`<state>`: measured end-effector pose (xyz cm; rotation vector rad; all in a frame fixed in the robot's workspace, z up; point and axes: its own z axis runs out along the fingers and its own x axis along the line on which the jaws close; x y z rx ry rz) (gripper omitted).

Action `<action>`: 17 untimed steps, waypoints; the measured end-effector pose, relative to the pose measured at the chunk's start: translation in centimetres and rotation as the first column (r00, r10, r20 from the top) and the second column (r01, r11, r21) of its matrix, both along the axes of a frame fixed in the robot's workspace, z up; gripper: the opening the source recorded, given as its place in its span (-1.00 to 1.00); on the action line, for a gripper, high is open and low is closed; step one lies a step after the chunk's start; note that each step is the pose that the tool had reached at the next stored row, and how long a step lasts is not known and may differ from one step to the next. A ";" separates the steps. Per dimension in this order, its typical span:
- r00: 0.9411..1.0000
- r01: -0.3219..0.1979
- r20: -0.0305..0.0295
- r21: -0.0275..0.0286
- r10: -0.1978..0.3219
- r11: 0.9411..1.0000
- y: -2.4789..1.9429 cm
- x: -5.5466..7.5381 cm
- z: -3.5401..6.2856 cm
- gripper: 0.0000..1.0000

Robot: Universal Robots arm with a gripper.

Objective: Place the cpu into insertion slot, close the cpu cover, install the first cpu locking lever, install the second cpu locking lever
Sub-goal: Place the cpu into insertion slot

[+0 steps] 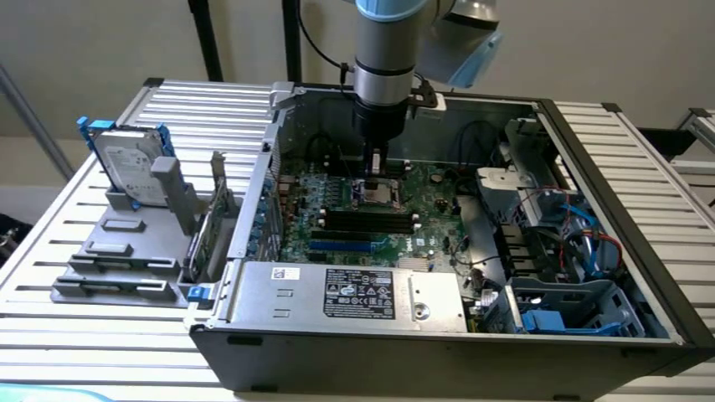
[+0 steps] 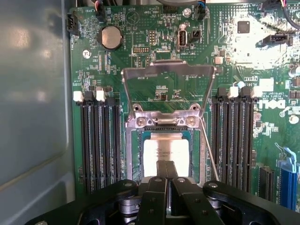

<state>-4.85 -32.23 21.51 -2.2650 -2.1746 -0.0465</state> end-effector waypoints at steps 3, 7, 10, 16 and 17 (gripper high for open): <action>1.000 0.000 -0.001 0.000 0.000 1.000 -0.05 -0.6 0.02 -0.79; 1.000 0.000 -0.001 0.001 0.000 1.000 -0.14 -1.5 0.12 -0.79; 1.000 0.000 -0.001 0.001 0.000 1.000 -0.27 -2.3 0.28 -0.79; 1.000 0.000 -0.002 0.001 0.000 1.000 -0.54 -3.1 0.88 -0.79; 1.000 0.000 -0.002 0.001 0.000 1.000 -0.54 -3.1 0.88 -0.79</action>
